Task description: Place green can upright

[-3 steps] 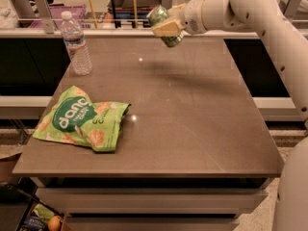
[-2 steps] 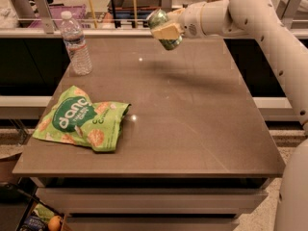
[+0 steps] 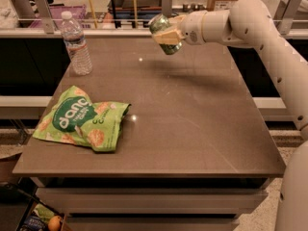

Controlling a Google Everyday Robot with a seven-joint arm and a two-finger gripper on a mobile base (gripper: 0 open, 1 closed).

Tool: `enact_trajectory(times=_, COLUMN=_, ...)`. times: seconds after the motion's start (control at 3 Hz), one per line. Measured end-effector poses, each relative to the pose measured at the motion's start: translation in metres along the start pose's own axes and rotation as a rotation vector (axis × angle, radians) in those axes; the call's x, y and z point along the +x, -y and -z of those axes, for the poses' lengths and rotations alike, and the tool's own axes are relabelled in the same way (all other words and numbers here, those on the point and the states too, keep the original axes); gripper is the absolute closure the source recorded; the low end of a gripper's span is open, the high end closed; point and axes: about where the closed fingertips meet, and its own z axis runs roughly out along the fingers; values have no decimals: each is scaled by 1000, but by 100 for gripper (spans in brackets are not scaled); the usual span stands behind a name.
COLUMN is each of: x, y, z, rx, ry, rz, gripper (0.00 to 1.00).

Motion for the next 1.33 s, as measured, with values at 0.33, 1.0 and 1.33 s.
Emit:
enact_trajectory(times=0.33, x=8, y=1, z=1, rx=1, ry=23, rz=-4, gripper=100)
enact_trajectory(times=1.0, x=21, y=4, z=5, rx=-6, ry=75, rz=-5, gripper=100)
enact_trajectory(times=1.33, x=26, y=7, z=4, rx=-18, ry=116, rz=2, gripper=100)
